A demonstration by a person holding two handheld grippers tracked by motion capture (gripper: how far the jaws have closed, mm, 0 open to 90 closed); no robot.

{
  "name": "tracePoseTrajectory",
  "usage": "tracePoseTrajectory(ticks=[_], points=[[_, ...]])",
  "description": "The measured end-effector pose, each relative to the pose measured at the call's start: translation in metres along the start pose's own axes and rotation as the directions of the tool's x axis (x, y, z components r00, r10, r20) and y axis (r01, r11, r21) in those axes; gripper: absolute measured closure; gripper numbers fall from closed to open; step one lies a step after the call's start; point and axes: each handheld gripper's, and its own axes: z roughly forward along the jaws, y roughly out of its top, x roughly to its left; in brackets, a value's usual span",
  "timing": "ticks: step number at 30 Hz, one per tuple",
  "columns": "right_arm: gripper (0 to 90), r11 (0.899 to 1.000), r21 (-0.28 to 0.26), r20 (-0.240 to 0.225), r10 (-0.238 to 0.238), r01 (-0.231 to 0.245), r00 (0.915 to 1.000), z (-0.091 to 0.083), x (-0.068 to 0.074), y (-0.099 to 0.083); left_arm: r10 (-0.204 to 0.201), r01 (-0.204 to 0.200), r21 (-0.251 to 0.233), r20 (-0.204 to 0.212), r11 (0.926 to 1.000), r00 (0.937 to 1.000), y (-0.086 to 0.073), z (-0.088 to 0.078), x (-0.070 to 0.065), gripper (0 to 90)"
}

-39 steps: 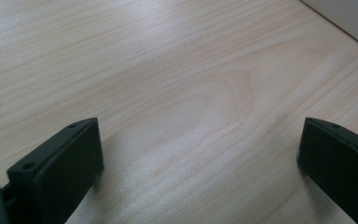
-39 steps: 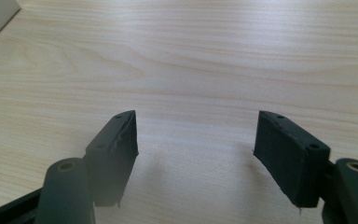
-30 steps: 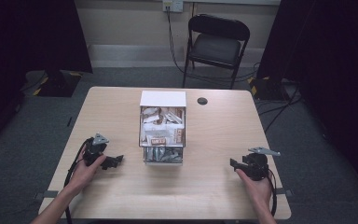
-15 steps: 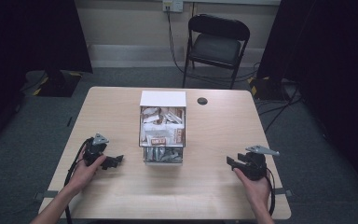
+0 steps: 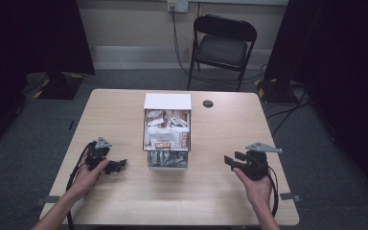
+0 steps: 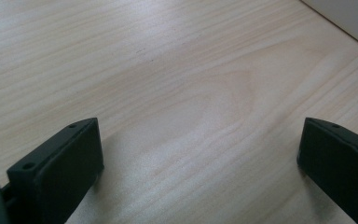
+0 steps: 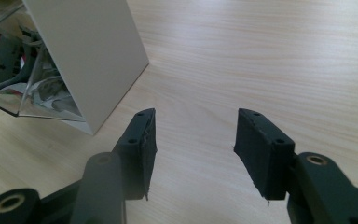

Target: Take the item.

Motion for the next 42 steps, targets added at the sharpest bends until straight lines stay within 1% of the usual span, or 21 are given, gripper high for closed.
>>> tracePoseTrajectory(ticks=[3, 6, 9, 11, 13, 15, 18, 21, 23, 27, 29, 31, 34, 37, 39, 42], points=[[48.0, 1.0, 0.0, -0.007, -0.007, 0.007, 1.0, -0.001, 0.003, 0.004, 0.004, -0.004, 0.003, 0.0, 1.0, 1.0, 0.0, 0.0, 0.0, 0.0], [48.1, 1.0, -0.014, -0.009, -0.004, 0.004, 0.9999, -0.004, 0.004, 0.01, 0.0, 0.0, 0.0, 0.0, 1.0, 1.0, 0.0, 0.0, 0.0, 0.0], [48.1, 0.999, -0.034, -0.015, -0.002, 0.001, 0.9999, -0.006, 0.005, 0.017, 0.0, 0.0, 0.0, 0.0, 1.0, 1.0, 0.0, 0.0, 0.0, 0.0], [49.3, 0.999, -0.048, -0.022, -0.015, 0.014, 0.9997, -0.007, 0.007, 0.021, 0.0, 0.0, 0.0, 0.0, 1.0, 1.0, 0.0, 0.0, 0.0, 0.0], [49.9, 0.998, -0.063, -0.032, -0.014, 0.012, 0.9994, -0.008, 0.01, 0.026, 0.0, 0.0, 0.0, 0.0, 1.0, 1.0, 0.0, 0.0, 0.0, 0.0], [50.3, 0.997, -0.074, -0.042, -0.019, 0.016, 0.999, -0.009, 0.011, 0.032, 0.0, 0.0, 0.0, 0.0, 1.0, 1.0, 0.0, 0.0, 0.0, 0.0], [51.4, 0.995, -0.093, -0.036, -0.03, 0.027, 0.9989, -0.011, 0.014, 0.042, 0.0, 0.0, 0.0, 0.0, 1.0, 1.0, 0.0, 0.0, 0.0, 0.0], [52.6, 0.993, -0.113, -0.054, -0.024, 0.018, 0.9983, -0.016, 0.013, 0.053, 0.0, 0.0, 0.0, 0.0, 1.0, 1.0, 0.0, 0.0, 0.0, 0.0], [52.7, 0.993, -0.114, -0.038, -0.033, 0.028, 0.9987, -0.019, 0.014, 0.06, 0.001, -0.001, 0.0, 0.0, 1.0, 1.0, 0.0, 0.0, 0.0, 0.0], [52.7, 0.992, -0.125, -0.068, -0.032, 0.023, 0.9972, -0.024, 0.016, 0.071, 0.0, 0.0, 0.0, 0.0, 1.0, 1.0, 0.0, 0.0, 0.0, 0.0], [52.7, 0.993, -0.119, -0.084, -0.036, 0.026, 0.9959, -0.024, 0.018, 0.076, 0.0, 0.0, 0.0, 0.0, 1.0, 1.0, 0.0, 0.0, 0.0, 0.0], [52.7, 0.993, -0.111, -0.092, -0.044, 0.034, 0.9948, -0.024, 0.022, 0.081, 0.0, 0.0, 0.0, 0.0, 1.0, 1.0, 0.0, 0.0, 0.0, 0.0], [53.5, 0.991, -0.124, -0.099, -0.059, 0.046, 0.9934, -0.026, 0.028, 0.088, 0.0, 0.0, 0.0, 0.0, 1.0, 1.0, 0.0, 0.0, 0.0, 0.0], [54.1, 0.988, -0.149, -0.102, -0.067, 0.052, 0.9926, -0.028, 0.032, 0.094, 0.0, 0.0, 0.0, 0.0, 1.0, 1.0, 0.0, 0.0, 0.0, 0.0], [54.2, 0.986, -0.159, -0.111, -0.072, 0.054, 0.9912, -0.027, 0.035, 0.094, 0.0, 0.0, 0.0, 0.0, 1.0, 1.0, 0.0, 0.0, 0.0, 0.0], [56.4, 0.986, -0.153, -0.116, -0.076, 0.058, 0.9904, -0.024, 0.04, 0.092, 0.0, 0.0, 0.0, 0.0, 1.0, 1.0, 0.0, 0.0, 0.0, 0.0]])
